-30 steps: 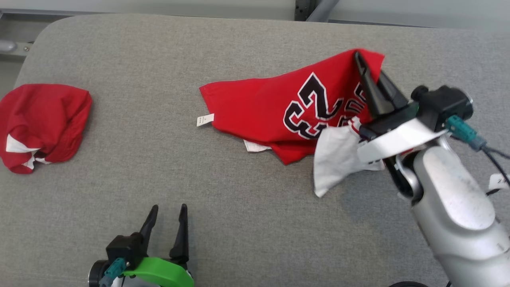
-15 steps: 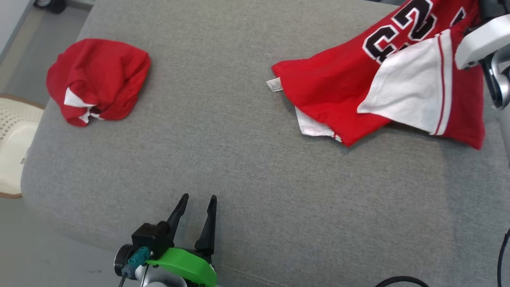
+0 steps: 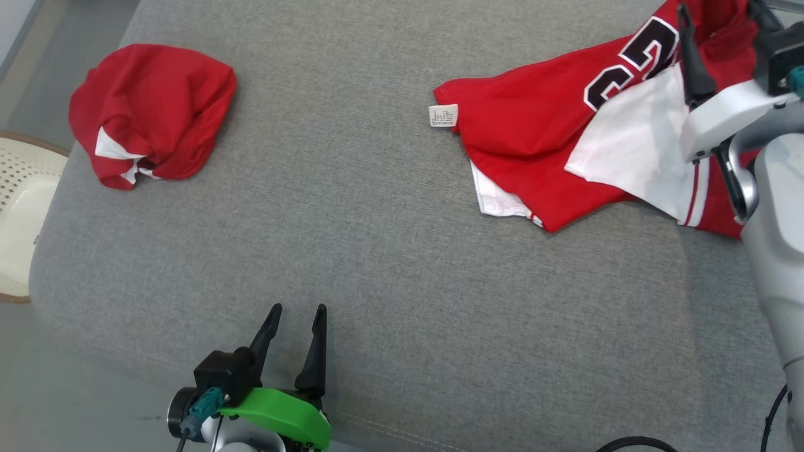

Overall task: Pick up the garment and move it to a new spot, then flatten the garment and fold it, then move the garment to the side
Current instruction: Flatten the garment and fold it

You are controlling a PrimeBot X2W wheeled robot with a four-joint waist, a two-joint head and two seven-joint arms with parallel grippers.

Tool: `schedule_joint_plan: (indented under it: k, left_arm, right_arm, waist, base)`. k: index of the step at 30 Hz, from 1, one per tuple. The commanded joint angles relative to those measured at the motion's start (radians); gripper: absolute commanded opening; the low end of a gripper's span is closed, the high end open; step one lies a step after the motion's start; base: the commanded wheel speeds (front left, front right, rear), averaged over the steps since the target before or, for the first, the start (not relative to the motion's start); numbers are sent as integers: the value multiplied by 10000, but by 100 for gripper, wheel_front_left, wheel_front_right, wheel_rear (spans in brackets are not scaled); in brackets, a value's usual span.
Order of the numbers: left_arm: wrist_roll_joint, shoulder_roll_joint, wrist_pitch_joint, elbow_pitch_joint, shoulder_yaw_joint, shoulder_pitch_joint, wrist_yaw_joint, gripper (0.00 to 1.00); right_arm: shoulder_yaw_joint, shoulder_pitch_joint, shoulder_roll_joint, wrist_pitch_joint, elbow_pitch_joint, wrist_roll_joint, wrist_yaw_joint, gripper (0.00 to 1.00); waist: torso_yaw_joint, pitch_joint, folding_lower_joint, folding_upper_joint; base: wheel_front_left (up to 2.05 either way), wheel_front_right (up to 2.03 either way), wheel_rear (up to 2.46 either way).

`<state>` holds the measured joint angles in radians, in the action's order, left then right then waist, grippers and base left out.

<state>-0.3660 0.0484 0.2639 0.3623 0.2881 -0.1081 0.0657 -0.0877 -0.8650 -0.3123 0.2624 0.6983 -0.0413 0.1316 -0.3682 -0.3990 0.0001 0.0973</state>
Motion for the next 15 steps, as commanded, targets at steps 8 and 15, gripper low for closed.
schedule_joint_plan:
  k: [8,15]
  left_arm:
    - [272,36,7,225,-247,228,166,100]
    - [325,36,7,305,-352,403,219,100]
  right_arm:
    - [-50,1487,-86,16,58,727,-17,100]
    - [-973,2697,120,15,-743,1209,-17,100]
  waist:
    - [1334,957,-1,1]
    - [1534,1198,-1,1]
  base:
    - [0,0,0]
    - [0,0,0]
